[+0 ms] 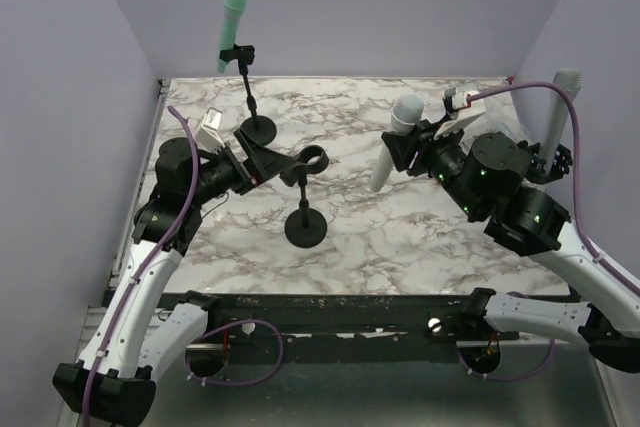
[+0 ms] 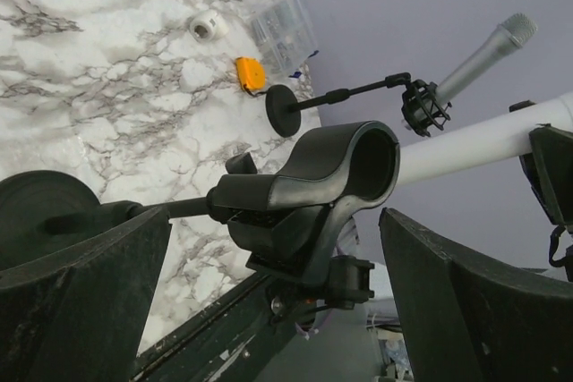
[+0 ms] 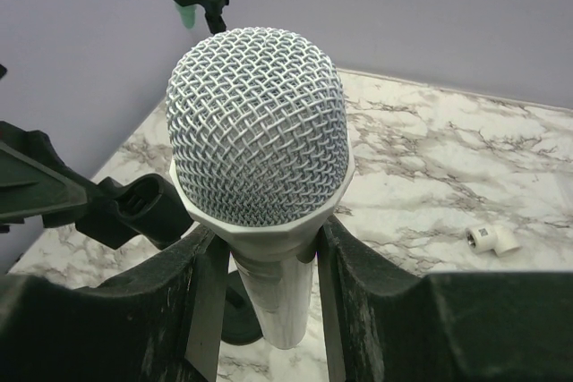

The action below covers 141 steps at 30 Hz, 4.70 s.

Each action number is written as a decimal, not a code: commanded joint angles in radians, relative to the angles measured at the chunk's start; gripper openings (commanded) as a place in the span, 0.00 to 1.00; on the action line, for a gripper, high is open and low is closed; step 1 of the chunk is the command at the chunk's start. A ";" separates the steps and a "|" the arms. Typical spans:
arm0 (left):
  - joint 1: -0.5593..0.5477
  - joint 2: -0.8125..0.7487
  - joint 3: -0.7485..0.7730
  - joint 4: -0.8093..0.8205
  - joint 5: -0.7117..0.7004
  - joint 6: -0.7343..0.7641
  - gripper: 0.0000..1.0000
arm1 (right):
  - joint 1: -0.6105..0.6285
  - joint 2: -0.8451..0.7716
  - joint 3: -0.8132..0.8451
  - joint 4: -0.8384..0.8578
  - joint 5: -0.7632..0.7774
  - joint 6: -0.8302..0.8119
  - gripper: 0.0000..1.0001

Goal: Remove the microphone from the stand

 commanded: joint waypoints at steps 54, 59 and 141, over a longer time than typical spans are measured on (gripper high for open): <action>-0.057 -0.039 -0.056 0.036 -0.108 0.208 0.99 | 0.004 0.062 -0.068 0.022 -0.114 0.040 0.01; -0.060 -0.005 -0.102 0.101 -0.101 0.226 0.98 | 0.004 0.057 -0.072 0.023 -0.112 0.038 0.01; -0.105 -0.141 -0.032 0.217 -0.695 0.762 0.93 | -0.483 1.775 1.253 -0.013 -0.004 -0.006 0.16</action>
